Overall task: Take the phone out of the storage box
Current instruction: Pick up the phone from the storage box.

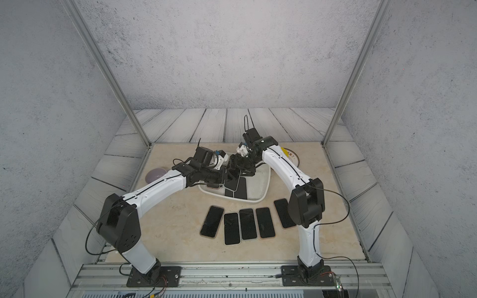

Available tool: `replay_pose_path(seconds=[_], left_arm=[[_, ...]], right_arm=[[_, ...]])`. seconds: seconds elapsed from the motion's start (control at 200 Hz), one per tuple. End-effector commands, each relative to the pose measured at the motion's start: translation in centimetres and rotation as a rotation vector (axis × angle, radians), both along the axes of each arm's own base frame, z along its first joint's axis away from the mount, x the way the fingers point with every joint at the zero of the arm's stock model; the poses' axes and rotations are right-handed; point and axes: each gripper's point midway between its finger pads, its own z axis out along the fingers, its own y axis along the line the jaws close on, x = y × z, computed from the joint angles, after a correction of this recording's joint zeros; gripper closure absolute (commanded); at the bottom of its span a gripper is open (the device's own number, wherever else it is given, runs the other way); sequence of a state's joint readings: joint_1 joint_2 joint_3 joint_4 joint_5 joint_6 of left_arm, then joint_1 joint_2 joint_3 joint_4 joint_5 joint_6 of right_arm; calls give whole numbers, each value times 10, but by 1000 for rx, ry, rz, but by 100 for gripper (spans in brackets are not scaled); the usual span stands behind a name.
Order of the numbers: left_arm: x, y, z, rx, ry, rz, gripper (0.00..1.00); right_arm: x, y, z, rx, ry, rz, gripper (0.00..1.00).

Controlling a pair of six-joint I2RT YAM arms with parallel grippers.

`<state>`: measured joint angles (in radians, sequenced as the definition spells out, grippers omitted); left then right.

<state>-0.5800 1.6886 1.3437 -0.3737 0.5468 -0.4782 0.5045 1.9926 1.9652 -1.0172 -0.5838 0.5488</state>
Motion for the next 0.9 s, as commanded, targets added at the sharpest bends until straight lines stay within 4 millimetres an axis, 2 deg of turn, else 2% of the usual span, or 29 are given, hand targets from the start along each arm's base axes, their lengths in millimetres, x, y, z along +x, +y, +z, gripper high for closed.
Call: replay_pose_path(seconds=[0.0,0.075,0.13,0.235,0.29,0.335,0.48,0.636,0.736,0.896], left_arm=[[-1,0,8,7,-10,-3,98],[-6,4,8,25,5,-5,100],[-11,9,8,39,21,-12,100],[-28,28,10,73,49,-16,100],[-41,43,11,90,56,-7,100],[-52,58,10,110,63,7,100],[-93,114,2,252,72,82,100],[-130,171,-12,442,93,182,100],[-143,189,-25,499,140,232,100],[-148,194,-45,533,210,255,100]], right_arm=[[-11,6,30,65,-38,16,39],[-11,7,33,71,-41,13,37],[-11,7,35,77,-45,12,32],[-10,2,47,66,-87,2,15],[-9,-4,56,56,-118,-4,5],[-8,-10,63,47,-145,-12,1],[-10,-33,77,23,-203,-40,0],[-21,-50,66,-1,-196,-57,0],[-28,-53,54,5,-181,-68,0],[-34,-54,43,18,-162,-83,0]])
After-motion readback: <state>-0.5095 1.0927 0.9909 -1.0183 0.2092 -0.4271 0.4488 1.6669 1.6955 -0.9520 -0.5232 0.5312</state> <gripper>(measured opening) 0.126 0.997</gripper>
